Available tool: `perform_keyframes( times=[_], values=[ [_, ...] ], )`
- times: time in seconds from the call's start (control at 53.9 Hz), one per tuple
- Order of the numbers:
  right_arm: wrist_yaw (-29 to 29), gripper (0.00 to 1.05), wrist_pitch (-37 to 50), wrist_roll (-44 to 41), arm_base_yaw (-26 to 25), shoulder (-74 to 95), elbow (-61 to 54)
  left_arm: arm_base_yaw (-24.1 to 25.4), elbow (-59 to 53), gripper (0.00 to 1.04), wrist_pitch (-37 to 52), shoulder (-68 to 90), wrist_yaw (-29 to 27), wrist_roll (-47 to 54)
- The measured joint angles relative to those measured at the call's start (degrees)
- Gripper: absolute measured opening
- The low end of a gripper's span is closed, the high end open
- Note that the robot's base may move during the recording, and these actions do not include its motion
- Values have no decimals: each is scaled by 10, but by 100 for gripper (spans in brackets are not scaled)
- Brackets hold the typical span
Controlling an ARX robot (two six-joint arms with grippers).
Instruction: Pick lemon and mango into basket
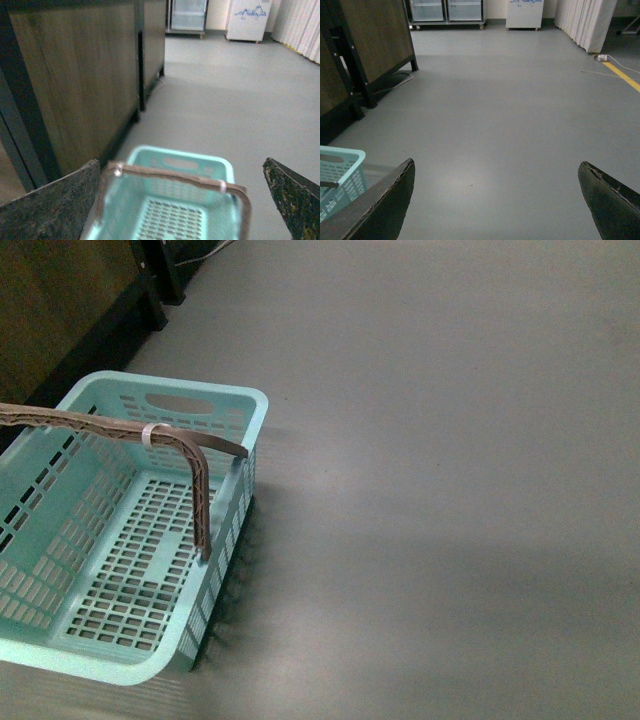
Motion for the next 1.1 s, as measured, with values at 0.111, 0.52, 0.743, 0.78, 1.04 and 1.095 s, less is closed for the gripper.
perform_keyframes(
  times=[0.111, 0.52, 0.743, 0.78, 1.04, 1.095],
  values=[
    [0, 96, 0, 0, 0, 0, 0, -12, 65, 98, -162, 113, 13, -193],
    [0, 96, 0, 0, 0, 0, 0, 73, 152, 98, 287, 761, 89, -598],
    [0, 96, 0, 0, 0, 0, 0, 44, 295, 98, 346, 1007, 79, -655],
    [0, 96, 0, 0, 0, 0, 0, 35, 320, 98, 347, 1038, 76, -666],
    [0, 96, 0, 0, 0, 0, 0, 13, 429, 98, 343, 1145, 70, -694],
    [0, 96, 0, 0, 0, 0, 0, 10, 450, 98, 340, 1163, 69, -694]
  ],
)
